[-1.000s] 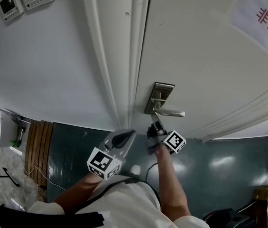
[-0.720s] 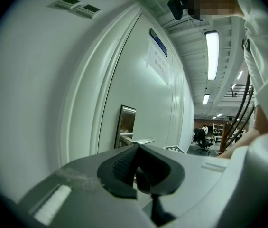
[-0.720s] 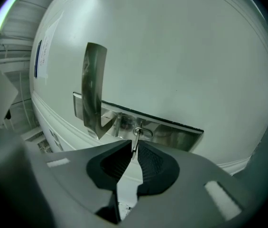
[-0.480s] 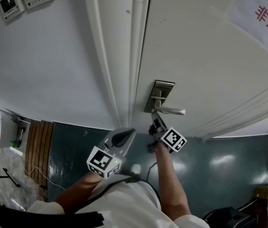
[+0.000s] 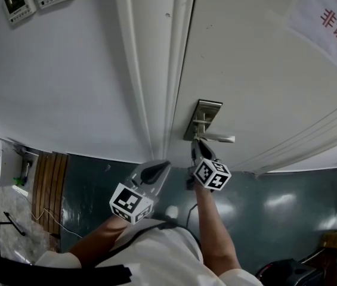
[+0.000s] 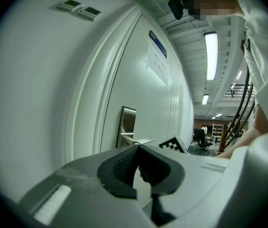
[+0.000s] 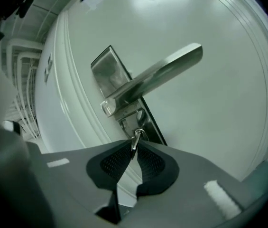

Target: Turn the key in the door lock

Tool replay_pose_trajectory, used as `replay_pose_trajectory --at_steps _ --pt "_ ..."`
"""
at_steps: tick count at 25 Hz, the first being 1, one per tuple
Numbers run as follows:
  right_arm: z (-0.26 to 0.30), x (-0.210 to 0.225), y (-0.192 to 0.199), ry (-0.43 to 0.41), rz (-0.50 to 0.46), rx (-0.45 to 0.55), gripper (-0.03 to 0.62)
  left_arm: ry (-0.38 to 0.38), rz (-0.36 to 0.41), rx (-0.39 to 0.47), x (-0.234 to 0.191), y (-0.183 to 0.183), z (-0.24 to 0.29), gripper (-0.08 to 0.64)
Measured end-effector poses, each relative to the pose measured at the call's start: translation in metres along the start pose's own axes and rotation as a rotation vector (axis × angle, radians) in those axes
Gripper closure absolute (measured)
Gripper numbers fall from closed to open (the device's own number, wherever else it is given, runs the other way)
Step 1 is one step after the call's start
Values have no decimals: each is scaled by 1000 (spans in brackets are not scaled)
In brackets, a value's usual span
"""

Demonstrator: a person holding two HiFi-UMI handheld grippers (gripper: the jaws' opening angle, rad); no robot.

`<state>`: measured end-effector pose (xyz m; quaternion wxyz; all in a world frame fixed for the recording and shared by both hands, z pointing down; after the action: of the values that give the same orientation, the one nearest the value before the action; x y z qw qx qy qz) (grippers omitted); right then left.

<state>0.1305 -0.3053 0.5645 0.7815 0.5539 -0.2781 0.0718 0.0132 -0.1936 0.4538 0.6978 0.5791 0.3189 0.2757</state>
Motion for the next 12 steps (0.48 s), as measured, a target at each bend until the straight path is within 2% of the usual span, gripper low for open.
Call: replay_pose_trajectory --at_steps 4,12 --pt "1 -3 0 66 -181 -35 546 7 5 4 -1 -2 -2 555" --pt "1 -5 3 184 -460 -83 543 20 8 9 -4 -5 -7 555"
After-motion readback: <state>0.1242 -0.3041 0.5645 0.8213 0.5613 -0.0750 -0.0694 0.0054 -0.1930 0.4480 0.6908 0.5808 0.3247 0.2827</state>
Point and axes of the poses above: the fingertips, and each gripper's own axes: z forward along the fingers, x to its right, y out of its underside, the point moved 1 cm from there along -z, backward along the fingers
